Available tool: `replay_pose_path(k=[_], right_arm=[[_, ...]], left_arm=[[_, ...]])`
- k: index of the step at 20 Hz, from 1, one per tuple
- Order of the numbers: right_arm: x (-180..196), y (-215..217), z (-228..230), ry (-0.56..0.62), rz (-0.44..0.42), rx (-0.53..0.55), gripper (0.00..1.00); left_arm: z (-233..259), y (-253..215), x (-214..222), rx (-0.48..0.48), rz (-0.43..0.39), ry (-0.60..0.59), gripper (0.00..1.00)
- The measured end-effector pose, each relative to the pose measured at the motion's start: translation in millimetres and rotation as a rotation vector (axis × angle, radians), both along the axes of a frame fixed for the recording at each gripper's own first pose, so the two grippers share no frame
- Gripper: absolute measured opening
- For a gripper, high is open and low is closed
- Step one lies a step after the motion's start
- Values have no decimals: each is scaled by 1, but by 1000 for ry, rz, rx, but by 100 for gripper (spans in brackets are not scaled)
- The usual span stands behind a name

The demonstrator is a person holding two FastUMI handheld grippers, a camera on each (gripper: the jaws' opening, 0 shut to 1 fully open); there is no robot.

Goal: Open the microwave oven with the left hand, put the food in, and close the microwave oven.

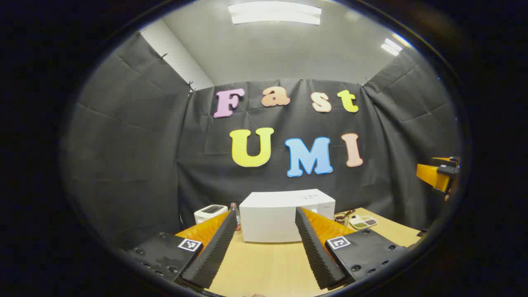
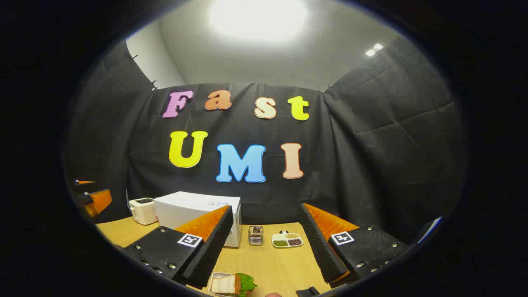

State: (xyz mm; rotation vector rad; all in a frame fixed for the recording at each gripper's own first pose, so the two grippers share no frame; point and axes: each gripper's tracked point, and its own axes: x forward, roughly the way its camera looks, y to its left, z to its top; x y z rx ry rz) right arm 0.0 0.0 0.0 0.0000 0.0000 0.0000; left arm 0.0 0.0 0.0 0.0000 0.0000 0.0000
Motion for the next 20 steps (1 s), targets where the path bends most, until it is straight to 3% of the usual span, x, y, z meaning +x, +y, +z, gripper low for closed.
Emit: replay_pose_path(k=[12, 20], right_arm=[[5, -6, -4, 0, 54, 10, 97], [11, -13, -7, -10, 124, 0, 97]], left_arm=[[5, -22, -4, 4, 16, -5, 95], [4, -64, 14, 17, 8, -33, 95]])
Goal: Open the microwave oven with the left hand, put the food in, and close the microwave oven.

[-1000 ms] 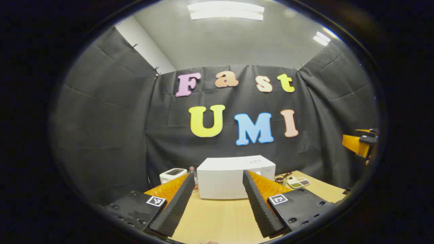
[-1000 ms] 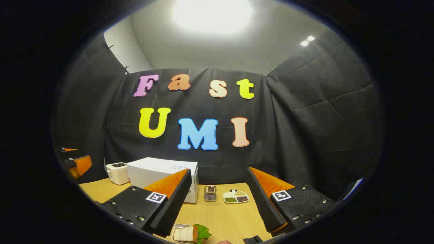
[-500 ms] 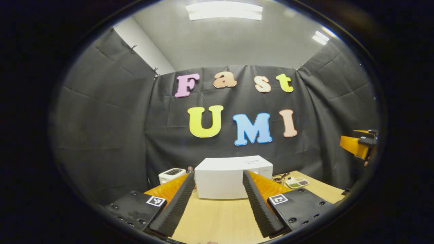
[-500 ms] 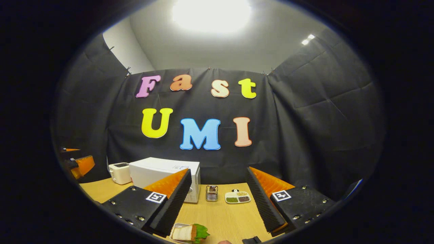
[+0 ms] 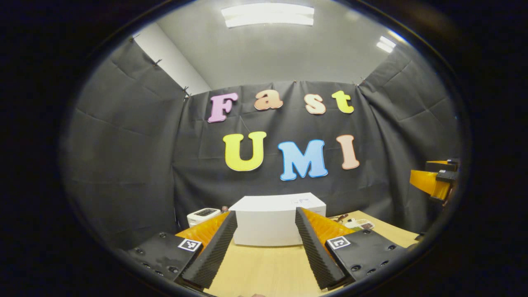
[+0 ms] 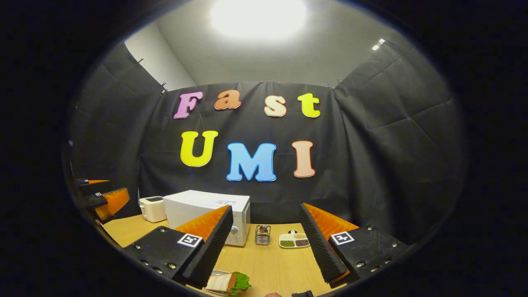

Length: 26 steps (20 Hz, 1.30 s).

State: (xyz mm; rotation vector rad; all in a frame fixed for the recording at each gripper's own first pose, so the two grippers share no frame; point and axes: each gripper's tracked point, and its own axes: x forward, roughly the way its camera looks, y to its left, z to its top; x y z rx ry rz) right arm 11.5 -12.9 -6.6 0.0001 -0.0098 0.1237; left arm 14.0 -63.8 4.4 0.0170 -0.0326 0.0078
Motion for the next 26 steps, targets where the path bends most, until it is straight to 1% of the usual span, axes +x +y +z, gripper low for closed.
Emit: replay_pose_path(k=[3, 4, 8, 12, 15, 20, 26], right_arm=[[3, -5, -2, -8, 1, -5, 97], [4, -6, -5, 1, -3, -1, 97], [13, -8, -7, -5, -28, -6, 97], [25, -6, -13, 10, -87, -16, 98], [34, -5, -11, 3, -140, -17, 98], [46, -10, -13, 14, -231, -58, 97], [48, -23, -22, 59, -340, -105, 97]], left_arm=[[-8, -18, 25, -31, -22, 8, 94], [-11, -21, 36, -40, -27, 13, 96], [-27, -31, 84, -54, -53, 27, 95], [-47, -51, 137, -48, -132, 14, 95], [-73, -68, 178, -35, -184, 42, 96], [-124, -98, 240, -36, -240, 115, 95], [-176, -132, 298, -36, -286, 198, 96]])
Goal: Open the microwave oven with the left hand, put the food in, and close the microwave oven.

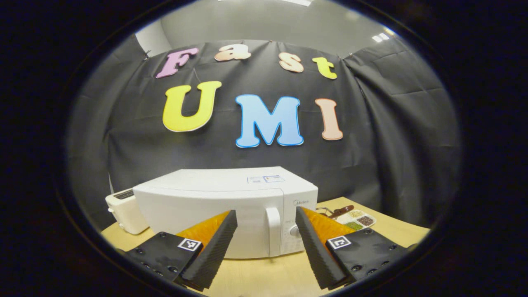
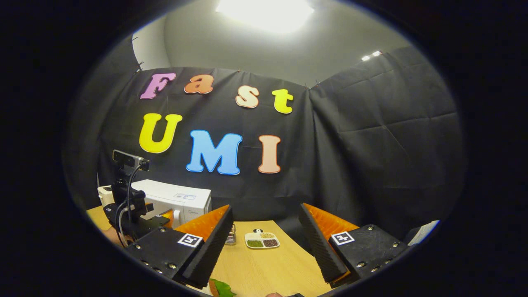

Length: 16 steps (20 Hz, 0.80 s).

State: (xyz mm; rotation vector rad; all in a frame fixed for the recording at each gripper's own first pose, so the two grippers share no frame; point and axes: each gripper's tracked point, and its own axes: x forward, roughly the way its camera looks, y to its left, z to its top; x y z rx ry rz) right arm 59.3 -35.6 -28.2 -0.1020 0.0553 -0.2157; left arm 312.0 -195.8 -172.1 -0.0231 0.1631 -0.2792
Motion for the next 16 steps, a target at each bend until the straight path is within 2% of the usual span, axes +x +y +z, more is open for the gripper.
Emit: replay_pose_path(k=[7, 8, 9, 10, 12, 14, 15, 16], right_arm=[[-8, -13, -9, 53, -68, -22, 97], [-10, -16, -11, 60, -77, -20, 97], [-12, -18, -13, 67, -83, -19, 97], [-14, -20, -14, 73, -89, -18, 97], [-19, -26, -13, 78, -97, -19, 97], [-22, -29, -11, 78, -101, -20, 97], [-24, -30, -11, 77, -101, -23, 97], [-26, -31, -10, 77, -101, -28, 97]], left_arm=[[-48, -35, 31, 48, -45, 75, 96], [-51, -37, 36, 60, -43, 79, 93], [-54, -40, 39, 71, -42, 79, 85], [-57, -41, 43, 79, -37, 82, 85], [-62, -43, 50, 86, -17, 91, 75], [-64, -35, 57, 90, 25, 101, 63], [-68, -31, 59, 89, 47, 111, 51], [-67, -31, 57, 72, 48, 122, 45]])
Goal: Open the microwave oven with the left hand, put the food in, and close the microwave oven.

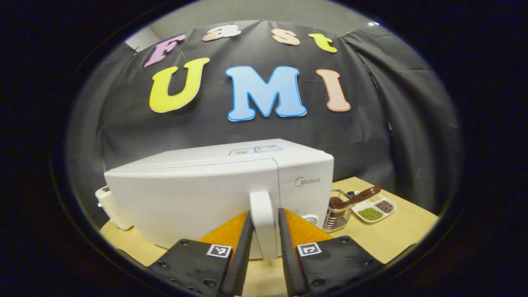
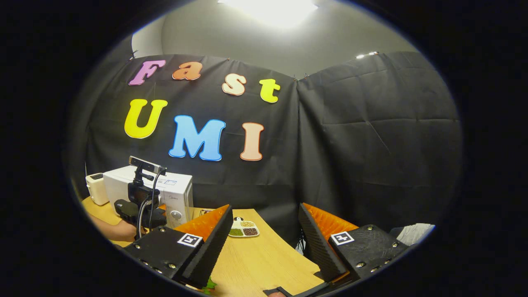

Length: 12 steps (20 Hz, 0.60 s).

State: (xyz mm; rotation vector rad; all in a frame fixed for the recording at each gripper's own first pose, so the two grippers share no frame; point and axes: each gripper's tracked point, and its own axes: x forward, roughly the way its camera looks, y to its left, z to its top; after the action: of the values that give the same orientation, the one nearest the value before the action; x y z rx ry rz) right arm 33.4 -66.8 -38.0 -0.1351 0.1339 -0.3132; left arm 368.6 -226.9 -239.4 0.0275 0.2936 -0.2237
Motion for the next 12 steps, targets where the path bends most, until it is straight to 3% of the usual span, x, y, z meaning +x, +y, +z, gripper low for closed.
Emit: replay_pose_path(k=[7, 9, 12], right_arm=[[-12, -7, -2, 7, 34, 28, 97], [-14, -11, -2, 7, 39, 28, 97], [-14, -15, 0, -3, 56, 41, 97]], left_arm=[[0, 1, -3, 12, -19, 30, 16], [-4, 3, -14, 1, 2, 67, 12], [7, 18, -54, -3, -1, 4, 11]])
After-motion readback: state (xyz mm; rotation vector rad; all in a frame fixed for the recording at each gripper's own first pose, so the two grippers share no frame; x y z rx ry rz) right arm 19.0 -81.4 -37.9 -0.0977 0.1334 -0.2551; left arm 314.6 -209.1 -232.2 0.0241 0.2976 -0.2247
